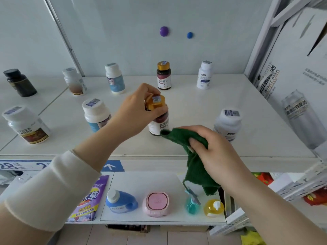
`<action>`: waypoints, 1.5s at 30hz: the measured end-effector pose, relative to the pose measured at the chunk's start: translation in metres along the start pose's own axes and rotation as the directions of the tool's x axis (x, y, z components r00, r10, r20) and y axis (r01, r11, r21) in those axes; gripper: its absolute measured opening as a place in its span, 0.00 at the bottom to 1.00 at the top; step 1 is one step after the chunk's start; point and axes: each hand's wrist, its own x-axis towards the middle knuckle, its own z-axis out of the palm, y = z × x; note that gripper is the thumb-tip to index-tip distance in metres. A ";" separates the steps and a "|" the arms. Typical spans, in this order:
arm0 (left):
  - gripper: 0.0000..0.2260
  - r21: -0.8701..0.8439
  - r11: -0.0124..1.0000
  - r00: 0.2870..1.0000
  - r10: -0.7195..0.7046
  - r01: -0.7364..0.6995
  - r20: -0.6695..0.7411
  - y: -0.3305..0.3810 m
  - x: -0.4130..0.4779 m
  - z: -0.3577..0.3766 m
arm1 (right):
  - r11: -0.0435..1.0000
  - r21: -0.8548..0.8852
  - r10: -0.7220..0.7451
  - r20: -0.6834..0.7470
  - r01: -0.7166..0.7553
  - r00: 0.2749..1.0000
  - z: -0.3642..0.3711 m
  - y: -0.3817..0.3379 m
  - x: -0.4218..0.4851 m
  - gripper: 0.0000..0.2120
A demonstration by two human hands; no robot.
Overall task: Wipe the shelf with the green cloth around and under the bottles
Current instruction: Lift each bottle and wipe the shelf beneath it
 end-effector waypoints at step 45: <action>0.16 0.221 0.975 0.997 0.002 -0.020 0.080 -0.026 0.244 -0.075 | 0.730 -0.681 0.130 0.042 -0.067 0.991 0.023 0.070 0.295 0.21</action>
